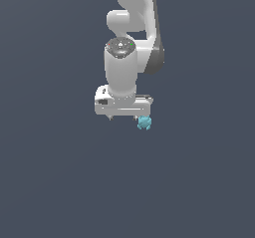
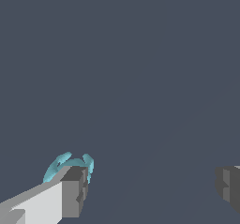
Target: Pick up the object and move it to a goal position.
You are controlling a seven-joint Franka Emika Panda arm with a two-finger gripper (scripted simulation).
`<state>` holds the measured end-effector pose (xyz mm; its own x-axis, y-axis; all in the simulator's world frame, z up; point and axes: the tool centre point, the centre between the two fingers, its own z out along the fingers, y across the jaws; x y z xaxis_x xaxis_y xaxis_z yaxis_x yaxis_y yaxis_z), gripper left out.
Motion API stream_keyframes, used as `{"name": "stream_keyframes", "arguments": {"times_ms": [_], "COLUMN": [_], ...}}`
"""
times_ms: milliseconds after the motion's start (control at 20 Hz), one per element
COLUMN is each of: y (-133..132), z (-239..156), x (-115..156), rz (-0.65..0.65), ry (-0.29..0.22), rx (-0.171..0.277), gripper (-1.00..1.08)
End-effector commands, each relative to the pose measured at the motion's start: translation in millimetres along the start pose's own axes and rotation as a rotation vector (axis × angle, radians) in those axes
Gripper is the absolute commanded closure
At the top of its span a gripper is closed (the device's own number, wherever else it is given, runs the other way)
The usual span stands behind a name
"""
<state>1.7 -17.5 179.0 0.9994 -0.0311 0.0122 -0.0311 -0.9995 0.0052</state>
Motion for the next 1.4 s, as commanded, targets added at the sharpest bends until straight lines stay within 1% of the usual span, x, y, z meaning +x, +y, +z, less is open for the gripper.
{"name": "stream_keyframes", "arguments": {"times_ms": [0, 500, 750, 1050, 1350], "y": [0.0, -3.8, -7.6, -29.2, -65.3], "z": [0.0, -1.5, 2.0, 20.1, 51.1], "x": [0.0, 4.8, 2.3, -11.1, -39.6], "rz": [0.0, -0.031, -0.025, -0.003, 0.037], "ry": [0.0, 0.0, 0.0, -0.002, -0.007], "rx": [0.0, 0.002, 0.002, 0.003, 0.004], "gripper": [-0.92, -0.92, -0.92, -0.92, -0.92]}}
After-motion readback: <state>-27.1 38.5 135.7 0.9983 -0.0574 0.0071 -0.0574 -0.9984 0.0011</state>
